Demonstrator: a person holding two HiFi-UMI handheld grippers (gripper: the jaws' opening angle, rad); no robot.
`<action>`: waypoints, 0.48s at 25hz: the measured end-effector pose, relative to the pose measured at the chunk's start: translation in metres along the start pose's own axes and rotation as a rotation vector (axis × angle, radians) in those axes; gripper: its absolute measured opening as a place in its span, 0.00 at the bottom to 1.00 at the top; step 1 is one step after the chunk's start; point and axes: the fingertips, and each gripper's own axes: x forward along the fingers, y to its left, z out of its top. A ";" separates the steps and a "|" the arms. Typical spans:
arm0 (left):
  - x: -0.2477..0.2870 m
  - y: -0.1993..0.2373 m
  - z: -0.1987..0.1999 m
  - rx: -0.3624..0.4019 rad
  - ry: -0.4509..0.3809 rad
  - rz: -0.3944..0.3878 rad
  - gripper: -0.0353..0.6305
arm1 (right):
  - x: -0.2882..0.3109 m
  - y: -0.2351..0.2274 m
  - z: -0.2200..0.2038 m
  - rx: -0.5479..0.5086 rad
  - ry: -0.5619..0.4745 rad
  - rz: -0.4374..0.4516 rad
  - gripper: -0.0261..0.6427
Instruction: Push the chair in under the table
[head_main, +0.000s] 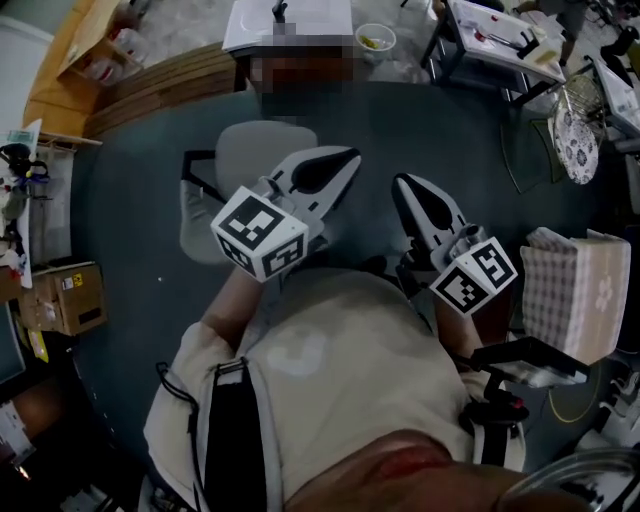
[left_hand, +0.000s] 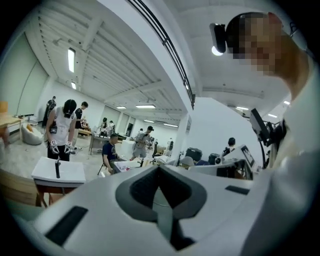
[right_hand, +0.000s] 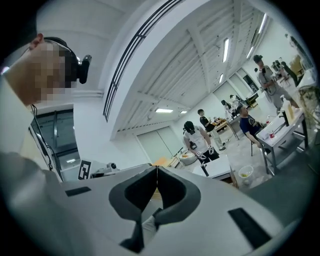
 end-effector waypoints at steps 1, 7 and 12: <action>0.008 0.002 0.004 -0.019 -0.013 0.028 0.06 | -0.002 -0.008 0.005 0.015 0.001 0.016 0.06; 0.043 -0.017 0.010 -0.034 -0.027 0.090 0.06 | -0.025 -0.034 0.019 0.045 0.022 0.083 0.06; 0.051 -0.032 0.010 -0.021 -0.048 0.083 0.06 | -0.041 -0.035 0.026 0.024 0.003 0.092 0.06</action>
